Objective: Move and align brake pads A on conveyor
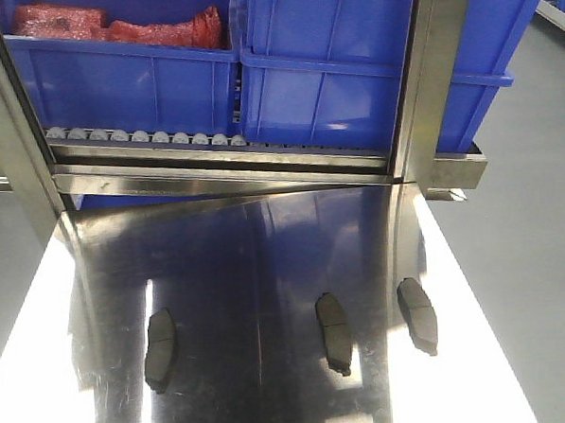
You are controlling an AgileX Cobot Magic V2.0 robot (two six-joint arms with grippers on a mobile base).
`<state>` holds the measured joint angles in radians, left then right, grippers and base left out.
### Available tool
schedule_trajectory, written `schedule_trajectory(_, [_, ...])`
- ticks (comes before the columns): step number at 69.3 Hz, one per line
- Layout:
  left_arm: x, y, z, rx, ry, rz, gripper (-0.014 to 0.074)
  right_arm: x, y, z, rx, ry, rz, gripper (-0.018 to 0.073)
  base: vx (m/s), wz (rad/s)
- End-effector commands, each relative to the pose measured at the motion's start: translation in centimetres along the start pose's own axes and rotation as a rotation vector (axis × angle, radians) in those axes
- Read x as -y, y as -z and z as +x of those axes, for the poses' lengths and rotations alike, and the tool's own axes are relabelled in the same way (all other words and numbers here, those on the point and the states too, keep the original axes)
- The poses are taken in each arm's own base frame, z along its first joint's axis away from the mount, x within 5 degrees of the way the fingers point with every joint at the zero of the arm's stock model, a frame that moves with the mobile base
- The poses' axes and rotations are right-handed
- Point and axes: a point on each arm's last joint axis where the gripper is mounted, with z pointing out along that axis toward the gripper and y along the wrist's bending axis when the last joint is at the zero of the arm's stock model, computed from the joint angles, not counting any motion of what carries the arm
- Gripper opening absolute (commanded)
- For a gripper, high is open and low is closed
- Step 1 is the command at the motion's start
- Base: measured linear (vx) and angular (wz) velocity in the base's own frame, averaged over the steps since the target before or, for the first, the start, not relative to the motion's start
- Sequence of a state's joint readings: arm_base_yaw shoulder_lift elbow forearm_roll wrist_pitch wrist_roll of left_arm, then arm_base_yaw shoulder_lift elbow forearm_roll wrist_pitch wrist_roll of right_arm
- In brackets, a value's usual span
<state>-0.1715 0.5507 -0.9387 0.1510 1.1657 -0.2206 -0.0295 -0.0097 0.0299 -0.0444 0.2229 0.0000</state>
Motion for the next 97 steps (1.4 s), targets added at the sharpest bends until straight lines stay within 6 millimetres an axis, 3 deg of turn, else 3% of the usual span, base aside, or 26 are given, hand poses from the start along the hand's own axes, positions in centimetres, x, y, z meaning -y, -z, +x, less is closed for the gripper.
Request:
schedule_trajectory(1, [-0.1, 0.9, -0.9, 0.111, 0.001, 0.009, -0.0006, 0.0, 0.0, -0.4, 0.076, 0.003, 0.006, -0.0012, 0.0, 0.0])
schedule_trajectory(83, [-0.2, 1.4, -0.6, 0.119, 0.004, 0.009, -0.0006, 0.0, 0.0, -0.5, 0.086, 0.005, 0.007, -0.0012, 0.0, 0.0])
schedule_trajectory(97, [-0.2, 1.4, -0.6, 0.119, 0.004, 0.009, -0.0006, 0.1, 0.5, -2.6, 0.313, -0.097, -0.005, -0.0012, 0.0, 0.0])
